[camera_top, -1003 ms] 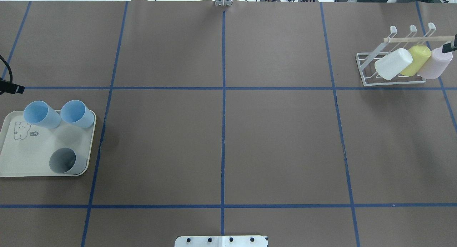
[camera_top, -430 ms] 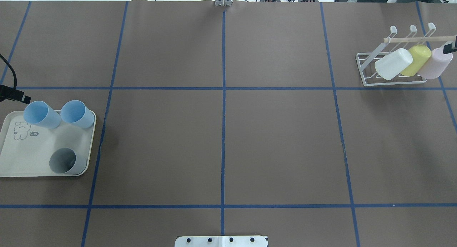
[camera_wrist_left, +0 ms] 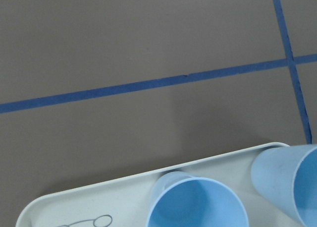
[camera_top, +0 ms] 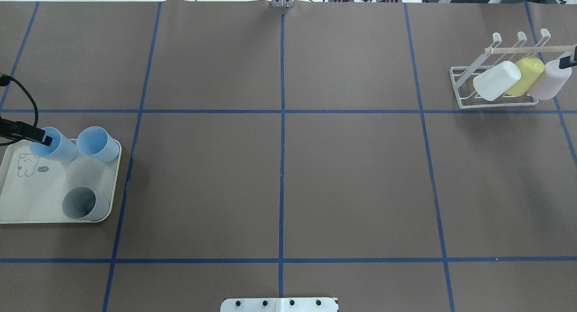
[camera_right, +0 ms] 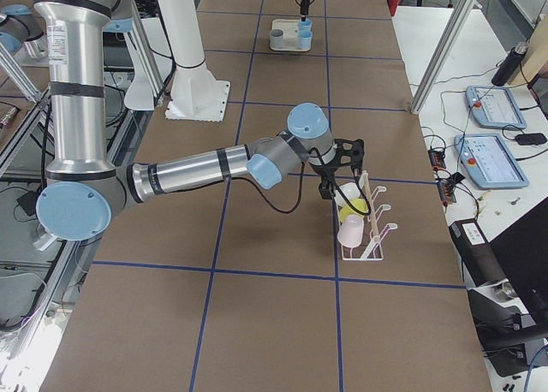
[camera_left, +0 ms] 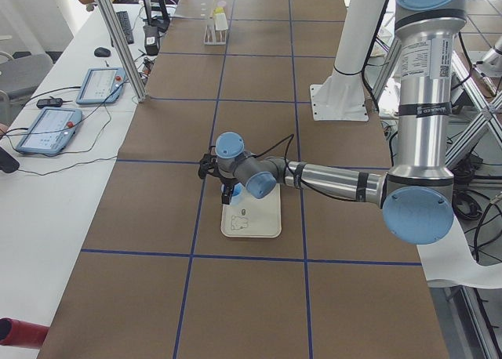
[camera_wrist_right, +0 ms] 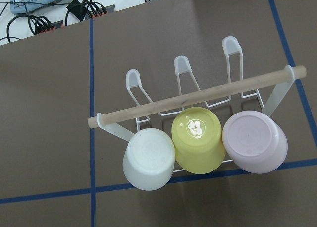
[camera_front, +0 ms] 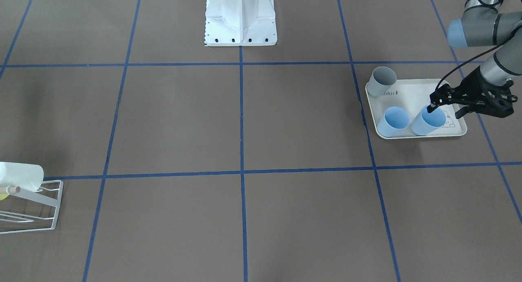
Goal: Transfer IKEA cup to right arm and place on rack
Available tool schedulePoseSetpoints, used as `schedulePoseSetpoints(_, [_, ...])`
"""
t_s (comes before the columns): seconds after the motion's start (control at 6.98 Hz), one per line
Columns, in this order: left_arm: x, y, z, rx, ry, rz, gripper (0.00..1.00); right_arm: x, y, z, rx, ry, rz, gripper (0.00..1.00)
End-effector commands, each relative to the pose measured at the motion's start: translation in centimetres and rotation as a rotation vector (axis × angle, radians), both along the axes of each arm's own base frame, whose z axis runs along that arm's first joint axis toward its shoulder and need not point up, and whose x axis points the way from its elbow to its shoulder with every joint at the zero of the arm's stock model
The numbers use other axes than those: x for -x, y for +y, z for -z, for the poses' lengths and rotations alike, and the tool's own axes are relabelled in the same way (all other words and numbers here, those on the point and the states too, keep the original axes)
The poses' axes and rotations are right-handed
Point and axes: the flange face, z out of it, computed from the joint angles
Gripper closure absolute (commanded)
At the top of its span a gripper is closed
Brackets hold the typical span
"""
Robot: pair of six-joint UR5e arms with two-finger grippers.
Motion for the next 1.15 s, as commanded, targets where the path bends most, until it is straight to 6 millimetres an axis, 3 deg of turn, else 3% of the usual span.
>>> schedulePoseSetpoints(0.0, [-0.3,0.2,-1.9,0.030,-0.017,-0.008,0.01,0.1,0.0,0.0,0.002,-0.001,0.002,0.00])
schedulePoseSetpoints(0.29, [-0.3,0.2,-2.5,0.043,-0.022,-0.005,0.01,0.1,0.1,-0.2,0.005,-0.002,0.003,0.00])
schedulePoseSetpoints(0.43, [-0.3,0.2,-3.5,0.055,-0.028,-0.008,0.07,0.2,0.1,-0.1,0.004,-0.003,0.006,0.00])
schedulePoseSetpoints(0.57, [-0.3,0.2,-3.4,0.059,-0.027,-0.004,0.38,0.2,0.2,0.0,-0.005,-0.006,0.002,0.00])
schedulePoseSetpoints(0.72, [-0.4,0.1,-3.3,0.058,-0.026,-0.003,0.83,0.2,0.2,-0.1,-0.001,-0.008,0.001,0.00])
schedulePoseSetpoints(0.86, [-0.6,-0.1,-2.7,0.062,-0.015,-0.005,1.00,0.2,0.4,-0.3,0.002,-0.008,0.002,0.00])
schedulePoseSetpoints(1.0, [-0.2,0.2,-2.6,0.064,-0.017,-0.003,1.00,0.1,0.4,-0.3,0.004,-0.009,0.002,0.00])
